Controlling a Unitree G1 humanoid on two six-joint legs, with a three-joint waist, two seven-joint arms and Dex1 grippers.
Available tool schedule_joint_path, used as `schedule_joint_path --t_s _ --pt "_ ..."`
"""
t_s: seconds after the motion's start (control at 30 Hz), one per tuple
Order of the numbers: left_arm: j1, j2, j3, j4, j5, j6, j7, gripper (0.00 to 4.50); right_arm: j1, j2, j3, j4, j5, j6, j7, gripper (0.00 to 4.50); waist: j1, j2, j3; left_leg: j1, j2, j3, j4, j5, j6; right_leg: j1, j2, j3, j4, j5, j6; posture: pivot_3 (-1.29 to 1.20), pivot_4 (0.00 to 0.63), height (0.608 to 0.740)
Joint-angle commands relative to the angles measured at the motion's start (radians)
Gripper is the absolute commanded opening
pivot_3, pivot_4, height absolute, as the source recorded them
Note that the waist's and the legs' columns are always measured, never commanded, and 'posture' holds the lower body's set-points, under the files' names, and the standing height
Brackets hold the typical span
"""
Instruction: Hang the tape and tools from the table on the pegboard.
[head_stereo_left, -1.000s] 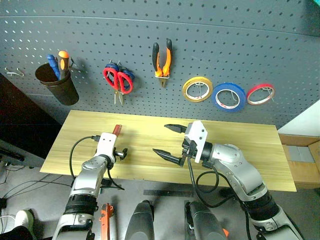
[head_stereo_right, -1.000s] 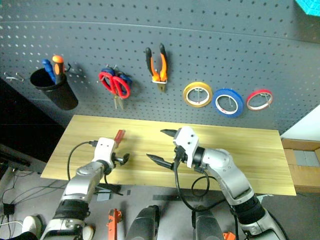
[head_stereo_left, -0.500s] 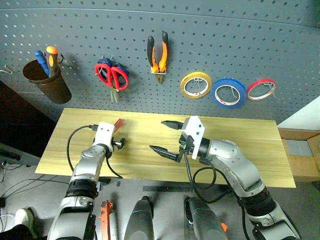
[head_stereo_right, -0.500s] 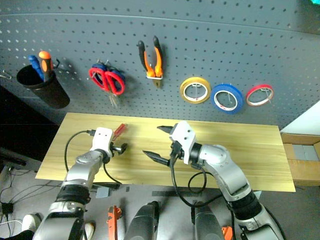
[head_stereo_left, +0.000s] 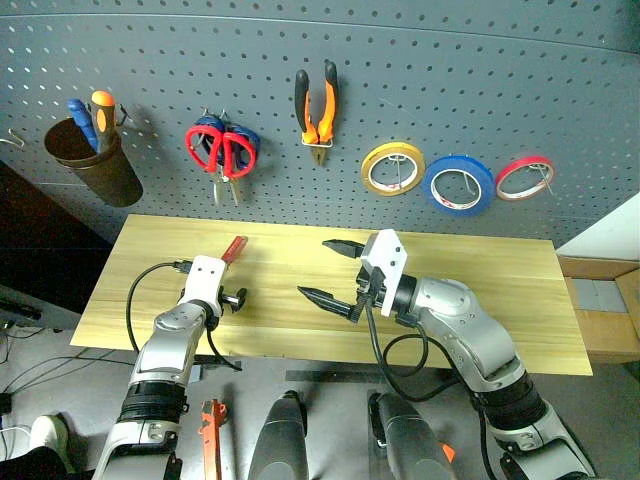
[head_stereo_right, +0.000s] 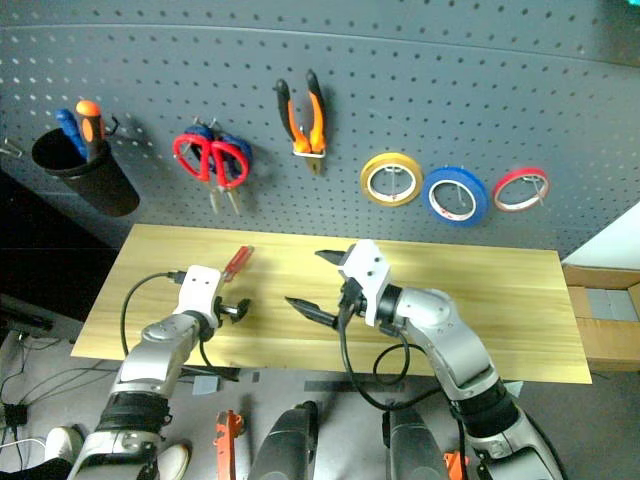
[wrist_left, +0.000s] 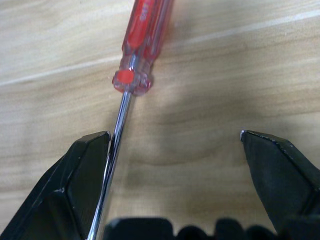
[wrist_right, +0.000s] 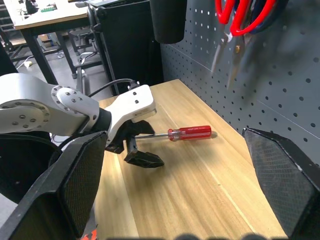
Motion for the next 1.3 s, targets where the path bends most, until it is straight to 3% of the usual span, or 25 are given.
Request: schedule_joint_path --t_s 0.03,0.3,0.87,1.3 --pt "-0.002 0.032 0.025 -0.01 -0.003 0.012 -0.011 4.46 -0.011 0.006 -0.018 -0.016 0.007 -0.023 0.001 4.5 0.0 0.0 0.0 0.0 0.0 0.0 0.0 0.0 0.0 0.0 0.0 0.0 0.0 0.0 0.0 0.1 0.341 0.74" --pt "-0.125 0.067 0.028 0.094 -0.007 -0.036 -0.045 4.46 -0.015 0.012 -0.024 -0.004 0.006 -0.03 0.003 4.5 0.001 -0.001 0.006 -0.001 0.0 0.0 0.0 0.0 0.0 -0.001 0.0 0.0 -0.001 0.0 0.0 0.1 0.34 0.74" --pt "-0.434 0.115 -0.051 0.679 0.059 -0.308 -0.21 4.46 -0.056 0.031 -0.027 0.013 -0.002 -0.019 -0.009 4.5 0.0 -0.002 0.019 -0.006 0.0 0.0 0.0 0.0 0.0 -0.005 0.0 -0.002 -0.001 0.0 0.0 0.08 0.354 0.74" --pt "-0.519 0.109 -0.065 0.822 0.094 -0.386 -0.25 4.46 -0.027 0.011 -0.026 -0.007 -0.002 -0.025 -0.007 4.5 0.0 -0.002 0.019 -0.007 0.0 -0.001 0.001 0.0 -0.001 -0.005 0.0 -0.003 0.0 0.0 0.0 0.1 0.317 0.74"
